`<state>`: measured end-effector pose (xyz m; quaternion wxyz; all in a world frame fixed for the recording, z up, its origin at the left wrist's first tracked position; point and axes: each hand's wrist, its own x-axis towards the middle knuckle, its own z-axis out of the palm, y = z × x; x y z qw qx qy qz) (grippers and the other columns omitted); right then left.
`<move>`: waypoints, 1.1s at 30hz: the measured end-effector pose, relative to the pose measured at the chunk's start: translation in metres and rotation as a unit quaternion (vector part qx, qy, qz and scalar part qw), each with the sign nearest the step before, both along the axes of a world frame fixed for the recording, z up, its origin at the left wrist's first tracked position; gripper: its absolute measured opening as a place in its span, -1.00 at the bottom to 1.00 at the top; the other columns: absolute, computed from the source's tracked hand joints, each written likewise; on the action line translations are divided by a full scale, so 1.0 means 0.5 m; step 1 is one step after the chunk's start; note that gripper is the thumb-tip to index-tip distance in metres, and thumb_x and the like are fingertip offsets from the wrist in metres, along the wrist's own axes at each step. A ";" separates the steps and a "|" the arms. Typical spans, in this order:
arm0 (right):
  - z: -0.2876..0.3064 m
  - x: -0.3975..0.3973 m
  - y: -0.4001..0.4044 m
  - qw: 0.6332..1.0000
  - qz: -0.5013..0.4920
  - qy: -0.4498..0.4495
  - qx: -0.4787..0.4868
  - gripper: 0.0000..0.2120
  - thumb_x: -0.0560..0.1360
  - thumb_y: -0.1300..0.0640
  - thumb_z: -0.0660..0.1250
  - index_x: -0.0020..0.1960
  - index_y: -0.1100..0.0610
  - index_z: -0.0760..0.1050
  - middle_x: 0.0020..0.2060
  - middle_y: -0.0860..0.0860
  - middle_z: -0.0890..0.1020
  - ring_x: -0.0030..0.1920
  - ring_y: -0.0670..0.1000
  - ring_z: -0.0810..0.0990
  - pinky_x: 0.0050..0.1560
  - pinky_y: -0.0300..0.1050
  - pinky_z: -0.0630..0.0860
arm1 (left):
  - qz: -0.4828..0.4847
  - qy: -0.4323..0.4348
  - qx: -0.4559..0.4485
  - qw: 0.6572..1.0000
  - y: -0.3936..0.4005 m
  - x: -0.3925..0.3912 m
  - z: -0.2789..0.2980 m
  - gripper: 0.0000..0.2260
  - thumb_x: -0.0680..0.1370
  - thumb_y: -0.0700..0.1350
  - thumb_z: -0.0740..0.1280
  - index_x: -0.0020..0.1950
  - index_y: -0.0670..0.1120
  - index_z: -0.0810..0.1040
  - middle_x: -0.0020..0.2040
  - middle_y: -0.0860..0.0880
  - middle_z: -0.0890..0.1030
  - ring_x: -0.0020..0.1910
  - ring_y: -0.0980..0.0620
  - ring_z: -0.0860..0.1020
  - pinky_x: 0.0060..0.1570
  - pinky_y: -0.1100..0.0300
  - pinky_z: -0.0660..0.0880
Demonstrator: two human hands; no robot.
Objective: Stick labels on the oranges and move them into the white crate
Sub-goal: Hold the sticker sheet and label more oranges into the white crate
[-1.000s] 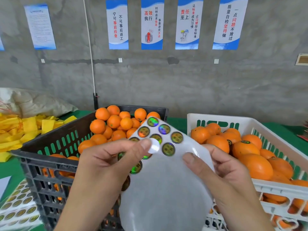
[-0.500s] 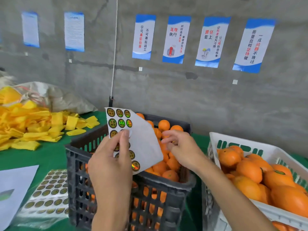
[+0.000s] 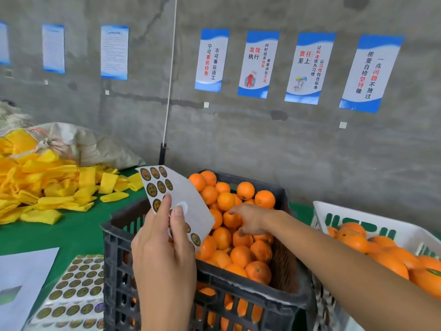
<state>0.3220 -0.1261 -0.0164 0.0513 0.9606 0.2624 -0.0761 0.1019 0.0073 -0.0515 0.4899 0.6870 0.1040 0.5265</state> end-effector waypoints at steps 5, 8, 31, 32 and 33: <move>-0.011 0.052 0.040 0.999 -0.002 -0.025 -0.034 -0.23 0.58 0.03 0.40 0.64 -0.03 0.05 0.57 0.15 0.14 0.45 0.28 0.39 0.33 0.18 0.48 | 0.002 0.002 -0.011 1.000 0.001 0.004 0.001 -0.49 0.61 0.23 0.12 0.48 0.08 0.54 0.20 0.14 0.60 0.28 -0.09 0.56 0.22 -0.26 0.51; -0.014 0.083 0.058 0.996 -0.020 -0.083 -0.011 -0.28 0.59 0.08 0.36 0.61 0.13 0.04 0.54 0.22 0.14 0.33 0.31 0.48 0.04 0.04 0.49 | 0.012 0.014 -0.007 1.000 -0.001 0.006 -0.001 -0.47 0.58 0.28 0.10 0.45 0.12 0.55 0.22 0.09 0.64 0.25 -0.09 0.57 0.23 -0.27 0.51; 0.048 -0.063 0.000 0.923 -0.005 -0.140 0.358 -0.34 0.51 -0.08 0.47 0.53 -0.09 0.30 0.24 0.04 0.38 0.29 0.16 0.50 0.30 0.04 0.45 | 0.015 0.040 -0.012 0.999 -0.019 -0.011 0.016 -0.65 0.50 0.28 0.21 -0.11 0.16 0.73 -0.33 0.13 0.60 -0.06 -0.26 0.56 -0.03 -0.17 0.56; 0.053 -0.102 -0.018 0.902 -0.002 -0.140 0.408 -0.34 0.50 -0.08 0.49 0.53 -0.10 0.32 0.24 0.03 0.41 0.25 0.14 0.54 0.29 0.06 0.48 | 0.012 0.043 -0.009 0.999 -0.020 -0.013 0.019 -0.60 0.50 0.28 0.21 -0.08 0.10 0.75 -0.35 0.15 0.58 -0.10 -0.26 0.56 -0.05 -0.18 0.56; 0.057 -0.145 -0.035 0.876 0.005 -0.131 0.464 -0.35 0.49 -0.08 0.50 0.51 -0.12 0.34 0.24 0.02 0.44 0.20 0.12 0.58 0.26 0.11 0.53 | 0.010 0.048 -0.005 0.999 -0.023 -0.015 0.022 -0.59 0.51 0.28 0.22 -0.07 0.08 0.76 -0.37 0.15 0.58 -0.14 -0.24 0.57 -0.06 -0.19 0.57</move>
